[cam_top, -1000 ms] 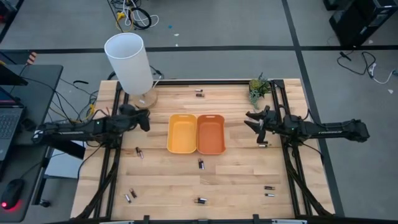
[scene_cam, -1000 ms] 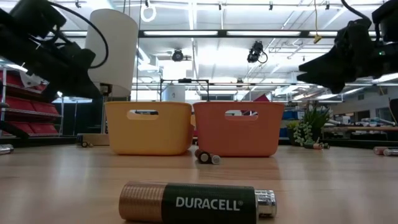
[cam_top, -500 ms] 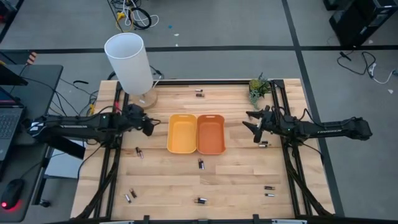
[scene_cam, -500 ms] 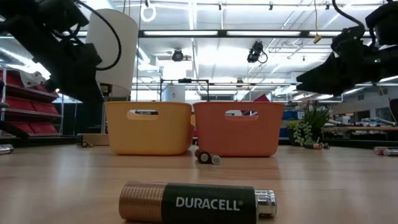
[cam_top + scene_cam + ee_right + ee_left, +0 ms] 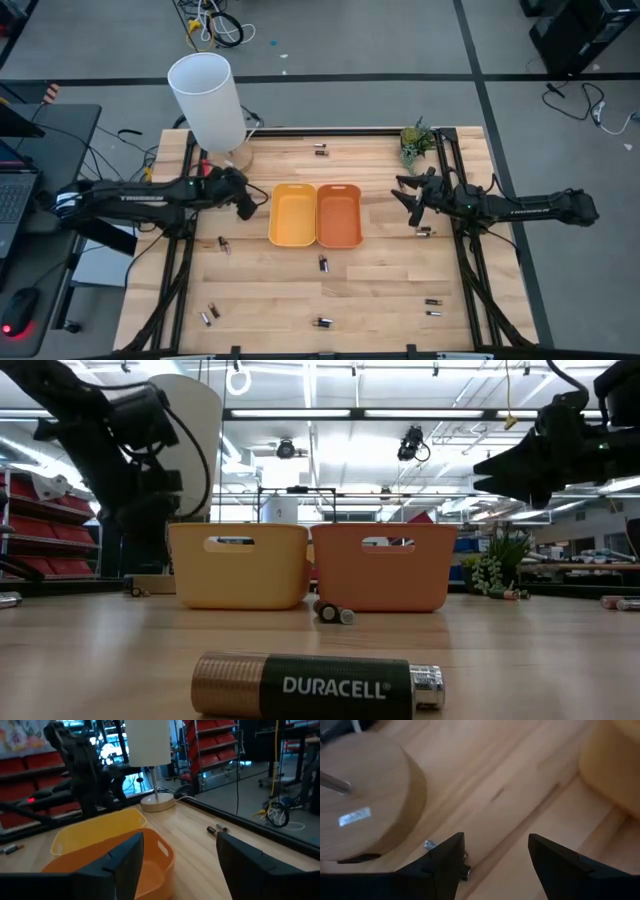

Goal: Sort batteries
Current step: Put the top left black battery into the yellow bin

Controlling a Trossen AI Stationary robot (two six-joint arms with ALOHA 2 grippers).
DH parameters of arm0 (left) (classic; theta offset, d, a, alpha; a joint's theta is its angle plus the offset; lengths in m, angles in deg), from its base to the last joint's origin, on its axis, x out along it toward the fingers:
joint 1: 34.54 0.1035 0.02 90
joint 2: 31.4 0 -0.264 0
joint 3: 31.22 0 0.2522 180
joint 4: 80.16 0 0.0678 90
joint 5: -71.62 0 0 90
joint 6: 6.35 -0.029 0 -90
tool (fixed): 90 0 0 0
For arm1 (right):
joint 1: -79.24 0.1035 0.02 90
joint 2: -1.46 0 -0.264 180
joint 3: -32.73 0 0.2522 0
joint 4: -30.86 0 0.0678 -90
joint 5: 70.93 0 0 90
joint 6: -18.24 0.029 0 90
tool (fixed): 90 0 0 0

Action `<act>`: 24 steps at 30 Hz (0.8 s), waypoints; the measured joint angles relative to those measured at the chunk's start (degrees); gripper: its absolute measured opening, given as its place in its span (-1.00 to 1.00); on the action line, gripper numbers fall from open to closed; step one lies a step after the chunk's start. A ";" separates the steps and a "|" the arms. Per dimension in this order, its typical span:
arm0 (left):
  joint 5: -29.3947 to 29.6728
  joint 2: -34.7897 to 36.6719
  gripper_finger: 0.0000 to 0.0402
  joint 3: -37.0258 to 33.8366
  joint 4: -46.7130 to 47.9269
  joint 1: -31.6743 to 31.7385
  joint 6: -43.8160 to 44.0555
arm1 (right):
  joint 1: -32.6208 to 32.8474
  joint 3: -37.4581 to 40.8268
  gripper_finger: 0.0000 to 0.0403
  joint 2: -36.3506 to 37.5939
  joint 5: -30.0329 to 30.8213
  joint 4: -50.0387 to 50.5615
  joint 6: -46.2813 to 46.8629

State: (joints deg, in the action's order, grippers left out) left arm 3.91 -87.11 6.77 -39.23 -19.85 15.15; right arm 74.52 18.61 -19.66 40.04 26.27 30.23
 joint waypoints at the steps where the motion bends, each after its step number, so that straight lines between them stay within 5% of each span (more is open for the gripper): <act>1: -0.83 -1.01 0.19 0.00 0.06 0.45 -0.55 | -0.13 0.00 0.16 -0.02 0.00 -0.01 0.25; 7: -3.35 -6.37 0.19 0.00 0.22 3.43 -4.78 | -0.23 0.00 0.14 -2.10 -1.04 0.54 0.05; 24: 6.63 -11.76 0.41 7.64 9.55 9.25 -1.90 | -2.84 0.00 -0.04 -7.13 1.52 -0.02 2.34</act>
State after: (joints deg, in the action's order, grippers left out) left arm 10.54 -98.86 14.41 -29.68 -10.60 13.25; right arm 71.69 18.61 -26.79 41.56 26.25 32.57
